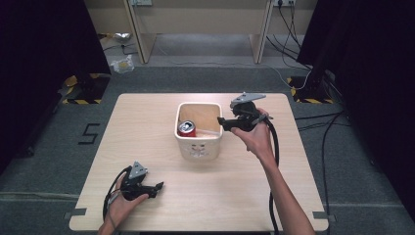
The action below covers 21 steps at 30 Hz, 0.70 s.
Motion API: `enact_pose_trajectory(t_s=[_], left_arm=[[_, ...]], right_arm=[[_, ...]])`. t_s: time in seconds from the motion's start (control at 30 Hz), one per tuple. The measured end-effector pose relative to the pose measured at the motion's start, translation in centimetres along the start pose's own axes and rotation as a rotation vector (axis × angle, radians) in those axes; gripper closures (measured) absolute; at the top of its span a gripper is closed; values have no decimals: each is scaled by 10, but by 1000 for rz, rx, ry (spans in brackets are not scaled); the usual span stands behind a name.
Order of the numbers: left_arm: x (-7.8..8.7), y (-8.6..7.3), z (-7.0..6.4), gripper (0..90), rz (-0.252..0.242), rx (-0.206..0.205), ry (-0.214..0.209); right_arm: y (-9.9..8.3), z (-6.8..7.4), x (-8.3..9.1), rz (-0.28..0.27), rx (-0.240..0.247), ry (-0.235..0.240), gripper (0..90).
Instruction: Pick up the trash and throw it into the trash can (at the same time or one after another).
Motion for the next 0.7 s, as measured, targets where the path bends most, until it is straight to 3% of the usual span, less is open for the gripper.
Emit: enact_pose_trajectory(t_s=[0.27, 0.7], left_arm=[[0, 0, 0, 125, 0, 0, 0], [0, 0, 0, 125, -1, 1, 0]], right_arm=[[-7, -10, 6, -17, -33, -19, 328], [-13, -17, 17, -47, -40, -27, 303]])
Point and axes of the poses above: each handheld gripper's, and its own axes: x roughly backward along the jaws, y roughly out of its top, z roughly to its left, the point moved 3 cm from there along -x, roughly forward along the jaws, and after that the axes turned 1 degree about -x, right-handed, at the moved point
